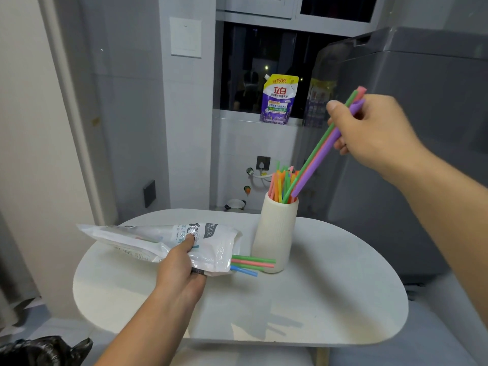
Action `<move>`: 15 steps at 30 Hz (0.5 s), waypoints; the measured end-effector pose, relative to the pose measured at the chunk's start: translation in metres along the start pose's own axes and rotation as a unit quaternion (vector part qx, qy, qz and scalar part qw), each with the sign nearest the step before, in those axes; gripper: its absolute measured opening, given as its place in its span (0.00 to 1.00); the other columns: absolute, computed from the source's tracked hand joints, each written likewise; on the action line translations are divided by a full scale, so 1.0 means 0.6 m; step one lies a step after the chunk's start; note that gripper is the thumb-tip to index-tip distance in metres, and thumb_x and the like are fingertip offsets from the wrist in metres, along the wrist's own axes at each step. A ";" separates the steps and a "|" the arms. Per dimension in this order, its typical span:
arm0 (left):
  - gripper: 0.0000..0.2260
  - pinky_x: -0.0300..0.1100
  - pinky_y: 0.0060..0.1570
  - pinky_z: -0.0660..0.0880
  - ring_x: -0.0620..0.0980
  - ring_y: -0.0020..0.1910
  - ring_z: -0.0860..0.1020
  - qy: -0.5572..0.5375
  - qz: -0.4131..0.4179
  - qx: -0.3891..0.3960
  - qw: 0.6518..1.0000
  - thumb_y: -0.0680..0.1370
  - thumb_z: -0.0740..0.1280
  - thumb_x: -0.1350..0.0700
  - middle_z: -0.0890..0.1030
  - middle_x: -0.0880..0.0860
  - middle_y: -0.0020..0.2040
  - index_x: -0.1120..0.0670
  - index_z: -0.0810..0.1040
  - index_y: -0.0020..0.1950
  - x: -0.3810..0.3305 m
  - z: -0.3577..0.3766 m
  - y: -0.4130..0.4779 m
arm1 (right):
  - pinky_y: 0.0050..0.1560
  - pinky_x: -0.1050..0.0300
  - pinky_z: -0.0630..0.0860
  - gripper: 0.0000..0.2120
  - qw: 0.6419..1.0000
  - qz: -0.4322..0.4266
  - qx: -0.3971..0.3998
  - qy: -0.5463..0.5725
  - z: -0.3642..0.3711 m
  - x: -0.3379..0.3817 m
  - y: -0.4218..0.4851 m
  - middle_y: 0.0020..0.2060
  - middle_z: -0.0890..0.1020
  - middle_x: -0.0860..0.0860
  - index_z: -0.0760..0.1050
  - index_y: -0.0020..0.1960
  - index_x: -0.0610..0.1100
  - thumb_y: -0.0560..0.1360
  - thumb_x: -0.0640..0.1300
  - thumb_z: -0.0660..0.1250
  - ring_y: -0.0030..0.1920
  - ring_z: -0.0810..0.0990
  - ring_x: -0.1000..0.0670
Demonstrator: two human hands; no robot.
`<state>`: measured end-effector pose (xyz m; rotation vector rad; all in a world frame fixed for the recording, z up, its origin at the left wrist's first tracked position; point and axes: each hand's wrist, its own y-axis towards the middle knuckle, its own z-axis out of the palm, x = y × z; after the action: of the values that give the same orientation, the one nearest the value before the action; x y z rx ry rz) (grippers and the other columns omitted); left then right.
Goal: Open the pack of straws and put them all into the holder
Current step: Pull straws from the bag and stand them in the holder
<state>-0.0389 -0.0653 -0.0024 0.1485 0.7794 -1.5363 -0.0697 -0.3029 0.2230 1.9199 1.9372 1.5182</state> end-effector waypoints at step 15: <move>0.16 0.67 0.64 0.75 0.57 0.60 0.83 0.002 0.000 0.015 1.000 0.82 0.66 0.62 0.83 0.56 0.64 0.58 0.76 0.71 0.004 0.002 -0.004 | 0.41 0.53 0.81 0.18 1.000 0.024 -0.001 -0.008 0.053 -0.011 0.005 0.38 0.83 0.43 0.77 0.45 0.40 0.81 0.55 0.62 0.38 0.84 0.45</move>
<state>-0.0413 -0.0680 -0.0017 0.1739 0.7588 -1.5492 -0.0466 -0.2899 0.2045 1.9845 1.8953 1.5104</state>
